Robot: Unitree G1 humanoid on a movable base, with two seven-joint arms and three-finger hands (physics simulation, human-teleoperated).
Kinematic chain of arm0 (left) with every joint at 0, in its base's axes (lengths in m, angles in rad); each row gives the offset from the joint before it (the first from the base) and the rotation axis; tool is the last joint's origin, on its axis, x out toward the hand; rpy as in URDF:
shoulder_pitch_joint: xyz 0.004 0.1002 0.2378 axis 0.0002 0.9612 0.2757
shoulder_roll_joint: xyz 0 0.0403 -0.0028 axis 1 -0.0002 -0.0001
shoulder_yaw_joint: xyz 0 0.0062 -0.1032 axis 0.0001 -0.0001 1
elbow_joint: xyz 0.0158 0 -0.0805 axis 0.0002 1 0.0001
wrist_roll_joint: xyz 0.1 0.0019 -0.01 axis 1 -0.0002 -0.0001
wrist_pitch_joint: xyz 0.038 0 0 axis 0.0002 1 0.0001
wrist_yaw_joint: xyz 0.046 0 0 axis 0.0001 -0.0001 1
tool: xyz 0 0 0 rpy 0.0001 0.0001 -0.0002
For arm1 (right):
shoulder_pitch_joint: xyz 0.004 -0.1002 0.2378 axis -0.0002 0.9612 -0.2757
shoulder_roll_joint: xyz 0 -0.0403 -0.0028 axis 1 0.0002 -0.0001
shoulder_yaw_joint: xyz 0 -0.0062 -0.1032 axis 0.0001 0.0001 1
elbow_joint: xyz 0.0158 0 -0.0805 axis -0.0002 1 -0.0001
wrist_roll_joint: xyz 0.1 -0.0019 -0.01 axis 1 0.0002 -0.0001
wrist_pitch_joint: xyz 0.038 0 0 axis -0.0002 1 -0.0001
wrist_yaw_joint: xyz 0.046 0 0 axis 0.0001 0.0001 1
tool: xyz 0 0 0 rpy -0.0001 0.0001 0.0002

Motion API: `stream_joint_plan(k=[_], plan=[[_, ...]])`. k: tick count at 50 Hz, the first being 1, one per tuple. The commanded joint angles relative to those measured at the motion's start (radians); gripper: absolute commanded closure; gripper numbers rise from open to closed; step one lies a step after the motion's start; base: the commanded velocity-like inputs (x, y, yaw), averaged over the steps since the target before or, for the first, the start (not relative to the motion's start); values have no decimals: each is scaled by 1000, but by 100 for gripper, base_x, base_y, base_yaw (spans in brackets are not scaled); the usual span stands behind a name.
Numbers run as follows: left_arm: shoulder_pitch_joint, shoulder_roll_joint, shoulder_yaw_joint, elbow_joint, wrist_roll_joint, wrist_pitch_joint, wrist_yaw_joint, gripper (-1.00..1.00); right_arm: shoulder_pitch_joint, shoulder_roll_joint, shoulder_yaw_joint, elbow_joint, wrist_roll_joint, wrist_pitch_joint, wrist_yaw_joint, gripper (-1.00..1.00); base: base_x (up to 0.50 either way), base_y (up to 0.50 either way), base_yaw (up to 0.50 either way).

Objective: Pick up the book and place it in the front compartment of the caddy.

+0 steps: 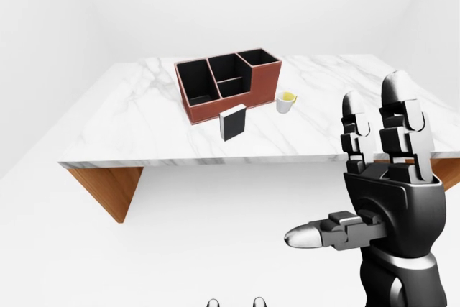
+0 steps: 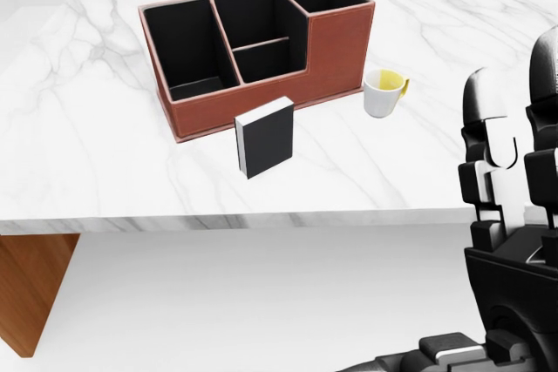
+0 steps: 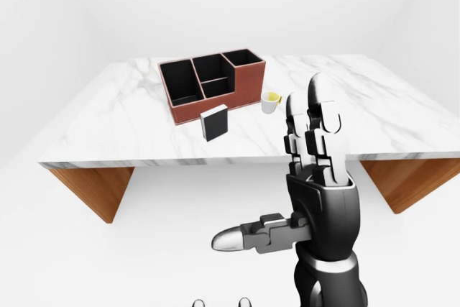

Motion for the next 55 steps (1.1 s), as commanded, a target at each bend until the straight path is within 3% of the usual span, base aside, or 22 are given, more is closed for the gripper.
stream_joint_plan(k=[1, 39, 55], plan=[[4, 1, -8, -1, 4, 0, -1, -100, 14, -9, 12, -11, -5, 0, 1, -100, 41, 0, 0], [4, 13, 0, -1, -8, 0, 3, -100, 21, -14, 32, -7, -28, 0, 9, -100, 50, 0, 0], [0, 3, 35, -1, -35, 0, -4, -100, 32, -19, 44, -15, -38, 0, 13, -100, 50, 0, 0]])
